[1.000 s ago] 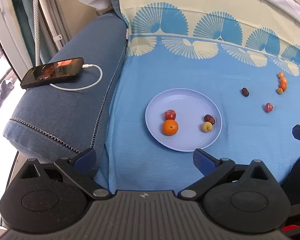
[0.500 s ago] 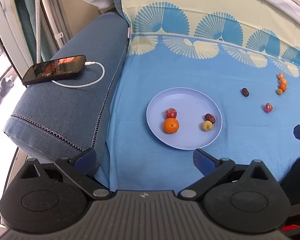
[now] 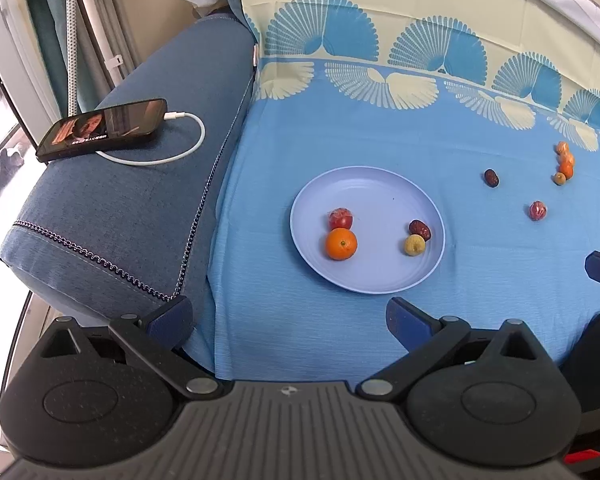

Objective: Organize fruits
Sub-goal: 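Lift both tools away from the plate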

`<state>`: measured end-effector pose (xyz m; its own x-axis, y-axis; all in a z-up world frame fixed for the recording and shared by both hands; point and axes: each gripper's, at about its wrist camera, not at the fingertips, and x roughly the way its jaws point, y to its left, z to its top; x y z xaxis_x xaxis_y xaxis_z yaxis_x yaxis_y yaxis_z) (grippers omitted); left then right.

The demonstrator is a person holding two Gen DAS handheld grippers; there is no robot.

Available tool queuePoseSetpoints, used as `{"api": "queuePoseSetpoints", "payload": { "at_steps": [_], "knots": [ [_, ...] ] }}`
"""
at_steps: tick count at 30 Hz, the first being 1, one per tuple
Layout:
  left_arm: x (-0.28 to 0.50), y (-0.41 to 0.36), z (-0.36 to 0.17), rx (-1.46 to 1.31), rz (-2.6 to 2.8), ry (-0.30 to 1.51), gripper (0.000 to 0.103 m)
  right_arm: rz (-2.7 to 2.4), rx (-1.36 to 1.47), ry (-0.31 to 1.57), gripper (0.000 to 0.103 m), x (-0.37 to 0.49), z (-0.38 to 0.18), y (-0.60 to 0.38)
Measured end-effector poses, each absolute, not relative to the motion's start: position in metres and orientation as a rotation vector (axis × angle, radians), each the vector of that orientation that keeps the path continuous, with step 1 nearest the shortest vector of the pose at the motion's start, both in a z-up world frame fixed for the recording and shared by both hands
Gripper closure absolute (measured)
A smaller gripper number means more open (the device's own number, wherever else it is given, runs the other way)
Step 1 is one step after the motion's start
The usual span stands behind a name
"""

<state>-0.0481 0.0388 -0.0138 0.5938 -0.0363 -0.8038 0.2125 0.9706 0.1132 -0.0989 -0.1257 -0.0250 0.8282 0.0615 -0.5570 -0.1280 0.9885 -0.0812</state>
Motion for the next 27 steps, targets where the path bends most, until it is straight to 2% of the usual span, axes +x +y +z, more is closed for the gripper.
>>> {"api": "queuePoseSetpoints", "payload": {
  "at_steps": [27],
  "knots": [
    [-0.036,0.028,-0.027,0.259,-0.144,0.968,0.000,0.094,-0.055,0.625,0.003,-0.087,-0.037,-0.138]
  ]
}}
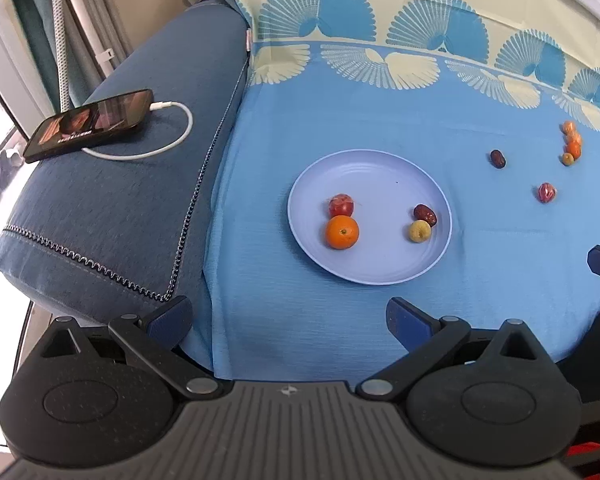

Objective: Organize fruits
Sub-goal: 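Lift both tools away from the plate, then grasp a wrapped red fruit with the left gripper while the right grasps a wrapped orange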

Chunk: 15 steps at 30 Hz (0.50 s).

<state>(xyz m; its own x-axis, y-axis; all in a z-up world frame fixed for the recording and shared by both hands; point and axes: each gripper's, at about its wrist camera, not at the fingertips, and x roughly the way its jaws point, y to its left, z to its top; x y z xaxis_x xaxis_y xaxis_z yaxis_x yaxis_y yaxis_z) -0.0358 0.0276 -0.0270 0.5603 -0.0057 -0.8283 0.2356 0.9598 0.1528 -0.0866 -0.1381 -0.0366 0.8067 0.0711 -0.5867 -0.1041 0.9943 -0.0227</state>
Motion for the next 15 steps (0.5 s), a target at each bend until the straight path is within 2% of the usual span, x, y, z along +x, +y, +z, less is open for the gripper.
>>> {"api": "queuePoseSetpoints", "payload": {
  "at_steps": [15],
  "knots": [
    [-0.019,-0.030,-0.034,0.342,-0.199,1.004,0.000,-0.033,0.096,0.632,0.003,-0.084,-0.053,-0.206]
  ]
}}
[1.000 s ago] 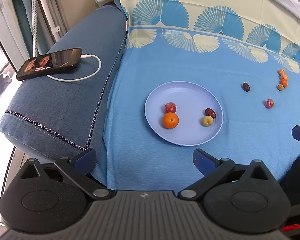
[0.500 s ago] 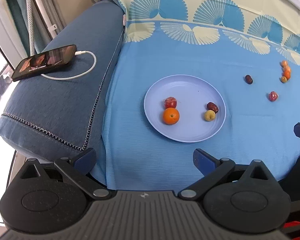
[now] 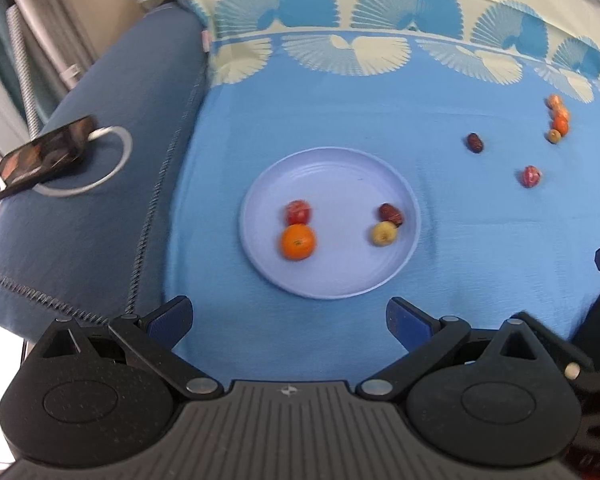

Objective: Organize fruits
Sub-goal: 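Grasp a wrapped red fruit with the left gripper while the right grasps a wrapped orange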

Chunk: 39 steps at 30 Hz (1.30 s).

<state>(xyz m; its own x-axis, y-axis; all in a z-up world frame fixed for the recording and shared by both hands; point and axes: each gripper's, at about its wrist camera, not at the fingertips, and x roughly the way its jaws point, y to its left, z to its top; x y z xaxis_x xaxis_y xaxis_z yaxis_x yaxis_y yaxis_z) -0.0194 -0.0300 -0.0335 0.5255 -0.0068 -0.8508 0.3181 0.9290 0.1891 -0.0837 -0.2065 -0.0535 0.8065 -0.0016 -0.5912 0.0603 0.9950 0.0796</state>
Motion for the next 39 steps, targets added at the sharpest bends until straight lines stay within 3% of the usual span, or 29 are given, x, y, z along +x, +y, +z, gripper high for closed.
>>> {"api": "queuePoseSetpoints", "payload": {
  "at_steps": [13,23,32,39],
  "knots": [
    [0.015,-0.185,-0.067,0.463,-0.492,1.026,0.000,-0.427,0.268,0.574,0.001,-0.053,-0.067,-0.391],
    [0.061,-0.330,-0.141,0.611,-0.669,0.970,0.000,-0.545,0.305,0.576,0.001,0.063,-0.126,-0.558],
    [0.091,-0.365,-0.201,0.651,-0.703,0.989,0.000,-0.586,0.343,0.694,0.000,0.166,-0.189,-0.633],
    [0.105,-0.363,-0.204,0.602,-0.719,1.034,0.000,-0.624,0.261,0.624,0.001,0.164,-0.204,-0.620]
  ]
}}
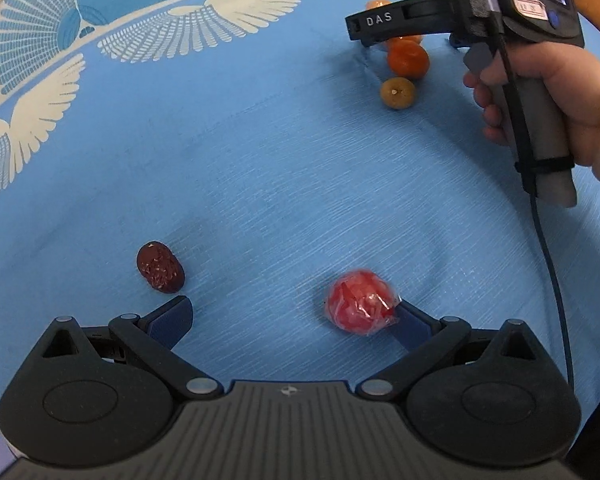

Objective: Organize fruits
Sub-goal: 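Grasp a wrapped red fruit with the left gripper while the right grasps a wrapped orange, then carry the wrapped red fruit and wrapped orange over the plate with both grippers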

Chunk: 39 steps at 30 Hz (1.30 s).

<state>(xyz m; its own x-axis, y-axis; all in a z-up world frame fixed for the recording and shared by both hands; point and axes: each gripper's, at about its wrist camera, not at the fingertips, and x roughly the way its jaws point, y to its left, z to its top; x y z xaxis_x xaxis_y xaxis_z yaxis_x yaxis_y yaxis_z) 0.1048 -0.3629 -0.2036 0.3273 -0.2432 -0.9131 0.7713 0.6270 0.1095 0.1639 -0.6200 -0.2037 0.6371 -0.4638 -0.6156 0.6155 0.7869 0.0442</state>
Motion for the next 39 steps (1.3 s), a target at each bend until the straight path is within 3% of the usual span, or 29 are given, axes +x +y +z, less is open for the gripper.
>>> {"api": "queuePoseSetpoints", "payload": {
  "at_steps": [2,3,4,12,20,27,39],
  "knots": [
    [0.107,-0.362,-0.199,0.592,-0.737,1.026,0.012,-0.602,0.257,0.632,0.022,0.161,-0.200,-0.616],
    [0.103,-0.360,-0.194,0.570,-0.779,1.032,0.040,-0.581,0.256,0.625,0.060,0.159,-0.194,-0.611],
    [0.098,-0.361,-0.188,0.559,-0.816,1.029,0.074,-0.572,0.242,0.635,0.064,0.158,-0.190,-0.606],
    [0.082,-0.347,-0.145,0.560,-0.820,0.912,0.072,-0.651,0.302,0.516,0.064,0.113,-0.146,-0.602],
    [0.074,-0.270,-0.090,0.483,-0.678,0.925,0.072,-0.660,0.340,0.421,0.064,0.004,-0.087,-0.575],
    [0.042,-0.181,-0.047,0.446,-0.524,0.934,0.072,-0.515,0.392,0.425,0.064,-0.067,-0.060,-0.481],
    [-0.034,-0.050,-0.012,0.343,-0.353,0.945,0.072,-0.062,0.326,0.529,0.064,-0.097,-0.033,-0.286]
  ]
}}
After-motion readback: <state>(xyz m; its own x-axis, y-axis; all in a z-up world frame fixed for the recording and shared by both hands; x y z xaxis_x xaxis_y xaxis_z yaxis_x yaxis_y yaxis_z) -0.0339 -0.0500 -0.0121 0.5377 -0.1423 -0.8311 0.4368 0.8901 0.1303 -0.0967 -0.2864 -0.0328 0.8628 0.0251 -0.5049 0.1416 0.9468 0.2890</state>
